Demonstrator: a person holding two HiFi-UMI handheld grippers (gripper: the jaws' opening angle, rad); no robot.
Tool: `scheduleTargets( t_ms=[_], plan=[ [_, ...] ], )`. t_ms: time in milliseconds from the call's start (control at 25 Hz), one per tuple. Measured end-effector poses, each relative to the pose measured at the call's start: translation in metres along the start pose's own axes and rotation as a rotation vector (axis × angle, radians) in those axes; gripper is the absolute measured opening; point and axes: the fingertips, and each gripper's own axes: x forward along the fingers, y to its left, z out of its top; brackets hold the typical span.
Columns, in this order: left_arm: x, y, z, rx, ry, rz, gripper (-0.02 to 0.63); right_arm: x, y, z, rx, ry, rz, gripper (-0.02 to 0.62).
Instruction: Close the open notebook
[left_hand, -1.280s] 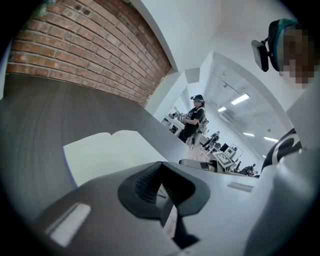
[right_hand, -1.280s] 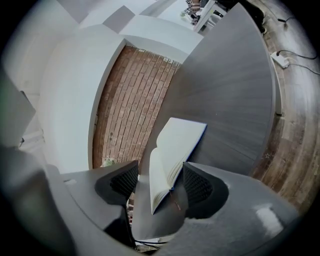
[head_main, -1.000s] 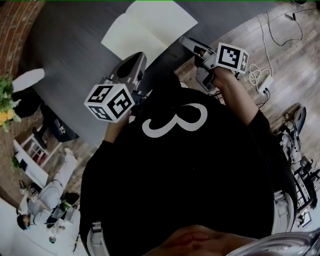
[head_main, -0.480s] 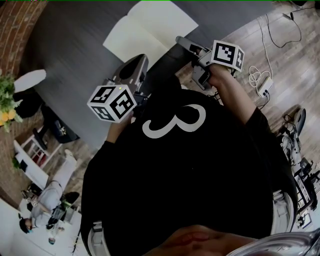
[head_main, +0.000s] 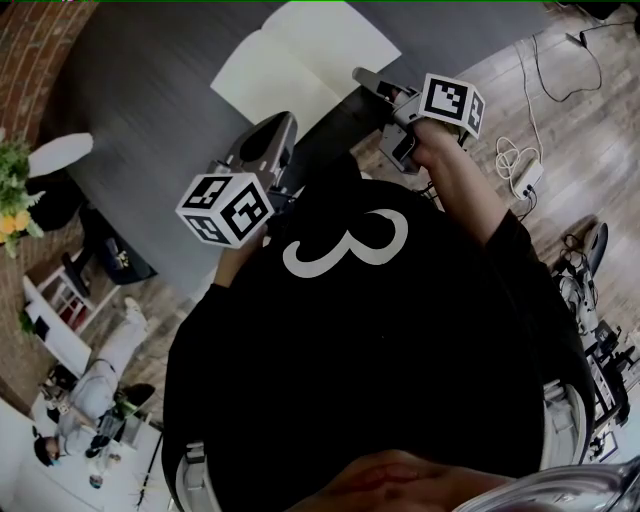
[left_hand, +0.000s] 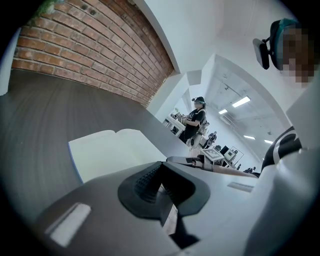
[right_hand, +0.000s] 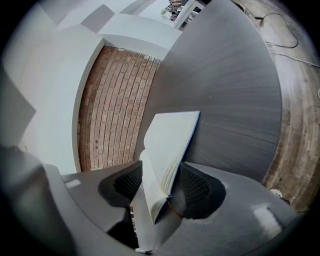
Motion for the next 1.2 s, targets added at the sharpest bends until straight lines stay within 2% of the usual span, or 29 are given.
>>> scheduleTargets(
  t_ms=[80,200,320,440,640,1200],
  plan=[
    [0.000,-0.001,-0.001,-0.002,-0.001,0.003,0.012,-0.002,-0.005,0.001,-0.004,0.000,-0.021,0.200],
    [-0.002,0.001,-0.003,-0.004,-0.001,0.006,0.012,-0.004,-0.013,0.001,-0.010,0.000,-0.061,0.096],
    [-0.005,0.004,-0.004,-0.008,-0.002,0.012,0.012,-0.003,-0.014,-0.001,-0.025,0.004,-0.078,0.031],
    [-0.007,0.003,-0.006,-0.011,-0.003,0.014,0.012,-0.005,-0.012,-0.001,-0.076,0.011,-0.075,0.026],
    [-0.009,-0.001,-0.009,-0.010,-0.009,0.019,0.012,-0.008,-0.002,-0.003,-0.218,0.027,-0.071,0.023],
    [-0.034,-0.002,-0.020,-0.045,-0.079,0.074,0.012,-0.014,0.021,-0.012,-0.683,0.084,-0.147,0.021]
  ],
)
